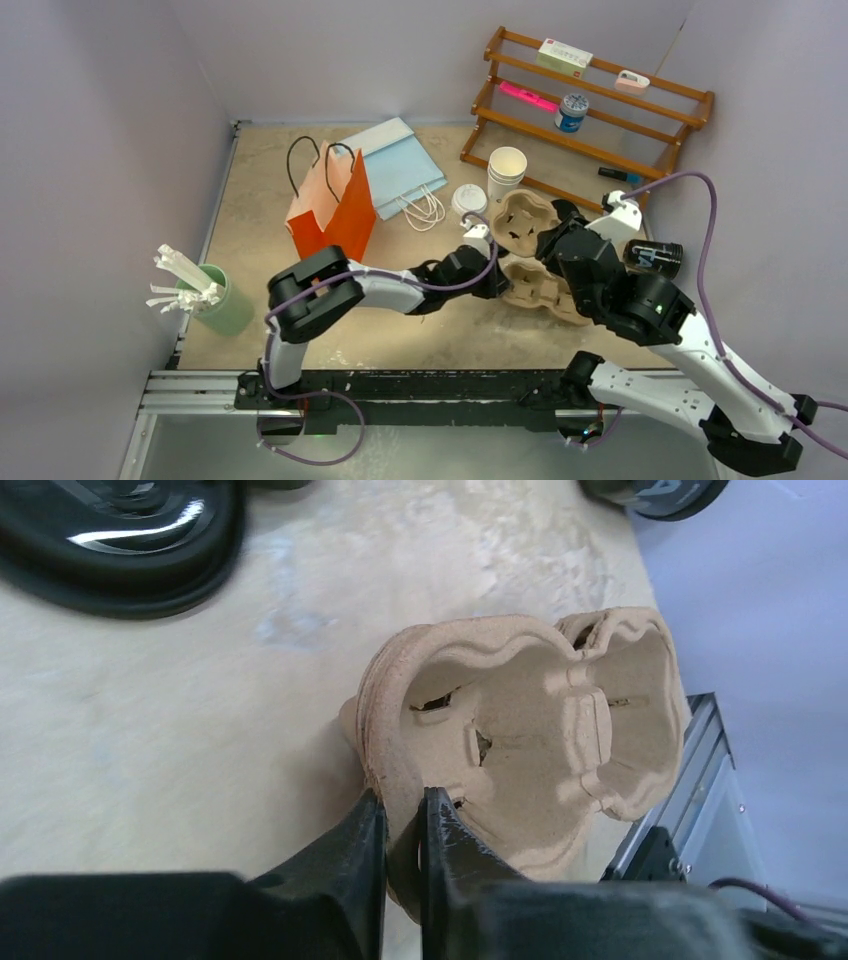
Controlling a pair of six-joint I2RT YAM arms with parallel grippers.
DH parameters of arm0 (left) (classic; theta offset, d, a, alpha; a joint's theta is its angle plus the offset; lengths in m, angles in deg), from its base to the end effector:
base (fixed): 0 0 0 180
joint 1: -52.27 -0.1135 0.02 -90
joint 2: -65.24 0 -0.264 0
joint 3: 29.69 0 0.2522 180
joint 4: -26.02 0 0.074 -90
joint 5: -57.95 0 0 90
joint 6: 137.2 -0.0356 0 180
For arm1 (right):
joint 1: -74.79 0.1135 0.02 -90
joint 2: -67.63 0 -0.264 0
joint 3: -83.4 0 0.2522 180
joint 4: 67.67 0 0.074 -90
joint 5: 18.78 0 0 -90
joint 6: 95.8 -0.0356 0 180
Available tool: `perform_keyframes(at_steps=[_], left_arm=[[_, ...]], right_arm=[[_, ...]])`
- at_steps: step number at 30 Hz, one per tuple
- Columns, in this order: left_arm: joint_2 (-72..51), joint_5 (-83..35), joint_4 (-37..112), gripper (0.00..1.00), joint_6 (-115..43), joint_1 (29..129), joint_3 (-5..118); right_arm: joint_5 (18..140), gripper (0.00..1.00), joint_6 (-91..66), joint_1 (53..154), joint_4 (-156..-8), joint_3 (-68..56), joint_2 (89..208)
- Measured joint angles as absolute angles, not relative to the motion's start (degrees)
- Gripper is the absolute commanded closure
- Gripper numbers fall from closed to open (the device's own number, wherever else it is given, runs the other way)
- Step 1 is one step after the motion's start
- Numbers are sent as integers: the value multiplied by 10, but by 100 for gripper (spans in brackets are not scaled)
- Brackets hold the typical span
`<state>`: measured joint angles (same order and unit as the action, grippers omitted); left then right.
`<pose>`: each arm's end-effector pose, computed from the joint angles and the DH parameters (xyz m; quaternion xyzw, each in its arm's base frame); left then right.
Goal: Pack the takeout coffee
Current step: Place the cup tray at the center of the board, then place the cup tray in the takeout bag.
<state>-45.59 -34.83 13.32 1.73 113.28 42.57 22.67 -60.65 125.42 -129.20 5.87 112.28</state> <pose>0.2000 -0.3575 0.1552 0.0763 0.8438 -0.4228 0.3215 0.1028 0.0833 0.3892 0.2385 0.7758 0.1561 0.5630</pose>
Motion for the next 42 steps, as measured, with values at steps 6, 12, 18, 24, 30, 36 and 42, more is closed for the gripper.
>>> perform_keyframes(at_steps=[6, 12, 18, 24, 30, 36, 42], left_arm=[[-506, -403, 122, 40, 28, 1160, 480], [-371, -472, 219, 38, -20, 1155, 429], [-156, -514, 350, 43, -71, 1155, 416], [-24, -542, 536, 47, -124, 1154, 446], [26, -559, 710, 50, -170, 1092, 567], [41, -601, 833, 49, -238, 965, 687], [32, -635, 885, 49, -295, 868, 739]], right_arm=[[223, 59, -603, 1254, -1292, 61, 1122], [235, 59, -601, 1254, -1292, 85, 1107], [281, 61, -567, 1254, -1267, 107, 1101], [346, 62, -505, 1254, -1203, 108, 1126], [424, 63, -455, 1254, -1140, 108, 1187], [512, 64, -417, 1254, -1090, 109, 1234], [551, 64, -399, 1254, -1072, 109, 1231]])
